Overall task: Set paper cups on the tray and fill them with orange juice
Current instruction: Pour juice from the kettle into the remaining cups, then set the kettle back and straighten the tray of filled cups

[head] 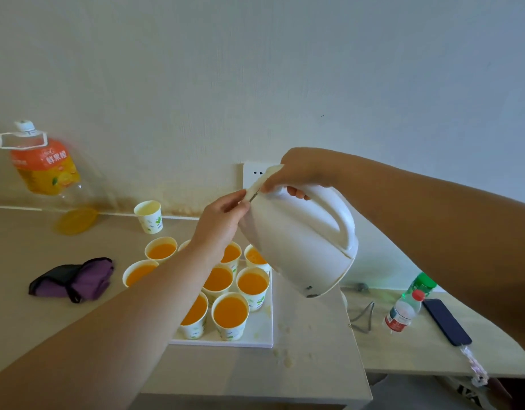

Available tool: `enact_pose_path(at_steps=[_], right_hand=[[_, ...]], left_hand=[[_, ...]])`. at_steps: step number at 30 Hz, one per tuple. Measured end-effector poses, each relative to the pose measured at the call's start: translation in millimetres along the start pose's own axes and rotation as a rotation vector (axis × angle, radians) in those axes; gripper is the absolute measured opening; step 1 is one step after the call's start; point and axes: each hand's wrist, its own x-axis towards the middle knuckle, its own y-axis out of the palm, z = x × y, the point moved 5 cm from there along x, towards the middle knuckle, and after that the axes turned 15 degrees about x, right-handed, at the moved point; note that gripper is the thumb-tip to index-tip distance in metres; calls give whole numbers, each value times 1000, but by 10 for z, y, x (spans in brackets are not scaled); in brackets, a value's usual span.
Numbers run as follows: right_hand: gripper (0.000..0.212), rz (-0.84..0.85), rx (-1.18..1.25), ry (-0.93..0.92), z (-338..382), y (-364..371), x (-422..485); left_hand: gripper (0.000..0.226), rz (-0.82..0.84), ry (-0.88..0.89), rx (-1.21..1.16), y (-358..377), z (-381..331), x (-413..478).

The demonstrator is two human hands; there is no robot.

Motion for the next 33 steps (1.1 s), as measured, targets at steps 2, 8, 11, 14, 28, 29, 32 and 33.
enact_pose_path(at_steps=[2, 8, 11, 14, 28, 29, 32, 33], right_hand=[[36, -35, 93, -38, 54, -53, -57], [27, -96, 544, -114, 255, -132, -214], [33, -106, 692, -166, 375, -53, -227], [36, -140, 771, -246, 558, 95, -245], [26, 305, 806, -649, 1469, 1269, -552], [20, 329, 785, -672, 1512, 1378, -547], [23, 406, 771, -699, 1562, 1621, -521], [28, 447, 789, -693, 1556, 1697, -501]], left_hand=[[29, -119, 100, 176, -97, -218, -44], [24, -408, 310, 444, -457, -698, -83], [16, -551, 457, 714, -663, -934, -178], [27, -485, 394, 776, -754, -1041, -257], [31, -506, -282, 17, -1609, -567, -694], [27, -561, -290, 12, -1690, -511, -767], [22, -648, -320, 18, -1871, -406, -925], [23, -659, -329, 42, -1925, -384, -973]])
